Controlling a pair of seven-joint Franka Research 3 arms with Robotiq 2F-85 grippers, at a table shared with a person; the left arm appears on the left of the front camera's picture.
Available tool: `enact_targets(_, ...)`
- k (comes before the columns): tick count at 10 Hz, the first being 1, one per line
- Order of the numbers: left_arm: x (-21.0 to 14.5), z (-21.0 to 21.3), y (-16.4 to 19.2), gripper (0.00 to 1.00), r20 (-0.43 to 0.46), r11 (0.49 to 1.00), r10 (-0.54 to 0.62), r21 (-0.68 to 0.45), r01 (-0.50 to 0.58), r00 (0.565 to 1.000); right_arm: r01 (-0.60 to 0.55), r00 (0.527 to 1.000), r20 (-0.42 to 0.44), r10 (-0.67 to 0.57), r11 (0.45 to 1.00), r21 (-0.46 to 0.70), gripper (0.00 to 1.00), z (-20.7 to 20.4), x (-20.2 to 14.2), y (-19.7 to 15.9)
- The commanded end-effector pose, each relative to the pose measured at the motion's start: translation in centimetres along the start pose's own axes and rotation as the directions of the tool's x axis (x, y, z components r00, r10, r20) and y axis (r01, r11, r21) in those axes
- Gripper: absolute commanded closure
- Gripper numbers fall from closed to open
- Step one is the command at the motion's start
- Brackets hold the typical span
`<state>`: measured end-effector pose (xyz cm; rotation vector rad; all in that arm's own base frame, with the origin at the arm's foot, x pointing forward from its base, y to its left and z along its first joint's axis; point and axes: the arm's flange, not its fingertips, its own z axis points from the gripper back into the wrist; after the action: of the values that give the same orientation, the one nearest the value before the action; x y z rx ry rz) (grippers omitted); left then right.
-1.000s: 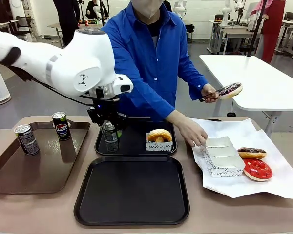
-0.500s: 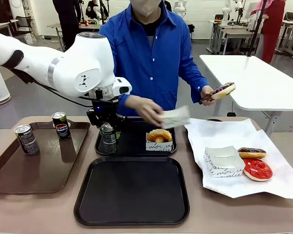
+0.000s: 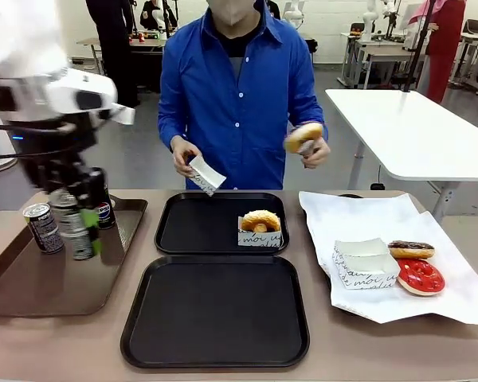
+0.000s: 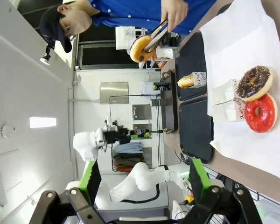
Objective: Set up donuts and drinks on trays.
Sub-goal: Pick up one Pepsi coke and place it on the Flat Tray.
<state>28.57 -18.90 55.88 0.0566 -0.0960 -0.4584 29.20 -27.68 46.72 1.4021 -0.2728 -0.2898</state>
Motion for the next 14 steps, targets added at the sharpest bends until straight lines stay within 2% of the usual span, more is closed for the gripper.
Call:
enact_targets(1,-2.2,0.0,0.1,0.41,0.055,0.998,-0.031,0.052,0.029,0.998,-0.001,1.0,-0.001,0.001,1.0,0.014,0.0,0.0,-0.1,0.0)
enact_targets(6,-3.5,0.8,0.6,0.41,0.106,0.999,0.013,0.041,-0.017,0.994,-0.001,1.0,-0.001,0.001,1.0,0.014,0.0,0.0,-0.1,0.0)
enact_targets(8,-3.3,0.9,0.7,0.41,0.117,0.995,0.045,0.082,-0.054,0.992,-0.001,1.0,-0.001,0.001,1.0,0.014,0.0,0.0,-0.1,0.0)
enact_targets(9,-3.5,1.0,0.4,0.41,0.083,0.999,0.007,0.043,-0.01,0.997,-0.001,1.0,-0.001,0.001,1.0,0.014,0.0,0.0,-0.1,0.0)
enact_targets(14,-3.4,0.9,0.4,0.41,0.083,0.999,0.013,0.046,-0.017,0.996,-0.001,1.0,-0.001,0.001,1.0,0.014,0.0,0.0,-0.1,0.0)
